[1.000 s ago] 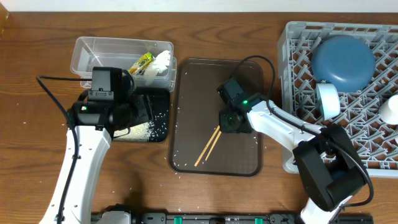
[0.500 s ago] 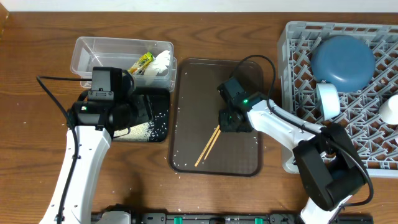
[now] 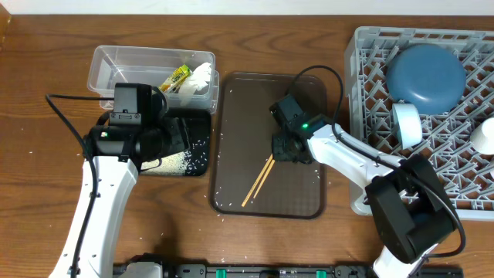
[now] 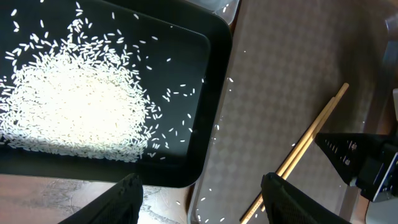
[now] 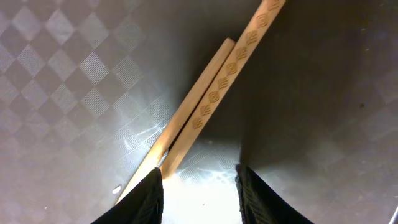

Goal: Sort waste into correct bins and load items into the dishwasher rack
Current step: 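Carry the chopstick to the rack and drop it in upright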

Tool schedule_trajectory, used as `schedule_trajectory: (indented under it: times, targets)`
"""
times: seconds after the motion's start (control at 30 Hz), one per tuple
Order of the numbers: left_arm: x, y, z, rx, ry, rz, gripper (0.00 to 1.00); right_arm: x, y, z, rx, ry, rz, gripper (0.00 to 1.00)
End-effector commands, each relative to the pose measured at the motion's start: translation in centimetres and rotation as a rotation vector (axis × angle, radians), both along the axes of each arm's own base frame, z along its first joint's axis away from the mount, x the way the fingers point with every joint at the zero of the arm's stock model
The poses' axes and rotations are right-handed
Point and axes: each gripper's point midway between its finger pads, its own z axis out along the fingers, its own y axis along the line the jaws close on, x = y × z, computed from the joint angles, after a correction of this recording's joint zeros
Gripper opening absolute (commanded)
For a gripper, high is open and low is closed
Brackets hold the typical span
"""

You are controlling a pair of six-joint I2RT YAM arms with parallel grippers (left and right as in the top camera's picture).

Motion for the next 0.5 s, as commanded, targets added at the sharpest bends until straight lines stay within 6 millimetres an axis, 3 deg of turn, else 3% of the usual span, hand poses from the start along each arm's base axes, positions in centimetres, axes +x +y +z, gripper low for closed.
schedule_trajectory:
  times: [0.0,0.3,0.47]
  targets:
    - [-0.2,0.2,-0.5,0.014,0.013,-0.003,0.64,-0.5,0.0,-1.5,-0.04,0.017,-0.008,0.37]
    - [-0.2,0.2,-0.5,0.014,0.015,-0.003,0.64,-0.4,0.4,-2.2,-0.029,0.024,-0.005,0.37]
    - [-0.2,0.2,-0.5,0.014,0.016,-0.003,0.64,-0.3,0.8,-0.8,-0.002,0.014,0.001,0.38]
